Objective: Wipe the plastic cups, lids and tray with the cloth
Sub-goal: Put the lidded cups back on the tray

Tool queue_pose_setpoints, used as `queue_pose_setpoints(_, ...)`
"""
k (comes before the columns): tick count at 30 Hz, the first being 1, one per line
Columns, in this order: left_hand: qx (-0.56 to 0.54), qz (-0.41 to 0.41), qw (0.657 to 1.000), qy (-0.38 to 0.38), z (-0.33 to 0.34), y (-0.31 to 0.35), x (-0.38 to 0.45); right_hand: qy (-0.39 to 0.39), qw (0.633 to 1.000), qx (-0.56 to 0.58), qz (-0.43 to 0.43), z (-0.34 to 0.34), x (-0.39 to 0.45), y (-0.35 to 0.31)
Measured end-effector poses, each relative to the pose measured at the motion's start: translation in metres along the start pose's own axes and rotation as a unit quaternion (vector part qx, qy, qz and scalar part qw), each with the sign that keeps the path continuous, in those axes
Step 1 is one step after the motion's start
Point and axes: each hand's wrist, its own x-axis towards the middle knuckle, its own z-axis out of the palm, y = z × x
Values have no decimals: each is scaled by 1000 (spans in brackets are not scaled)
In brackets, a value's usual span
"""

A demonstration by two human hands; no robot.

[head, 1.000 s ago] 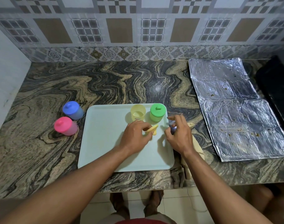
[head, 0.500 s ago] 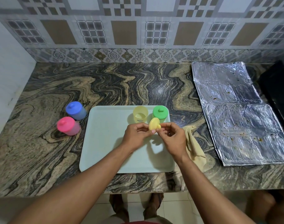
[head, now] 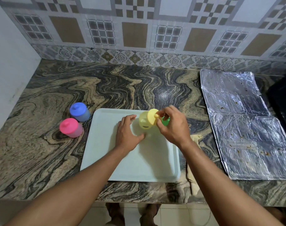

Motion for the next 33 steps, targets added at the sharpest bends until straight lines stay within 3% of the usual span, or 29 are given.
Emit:
queue_pose_setpoints(9, 5, 28, 999, 33, 6, 8, 18, -129, 987, -87, -34, 17, 36, -8)
queue_pose_setpoints(33, 12, 17, 999, 31, 7, 15, 20, -158, 978, -115, -68, 22, 38, -18)
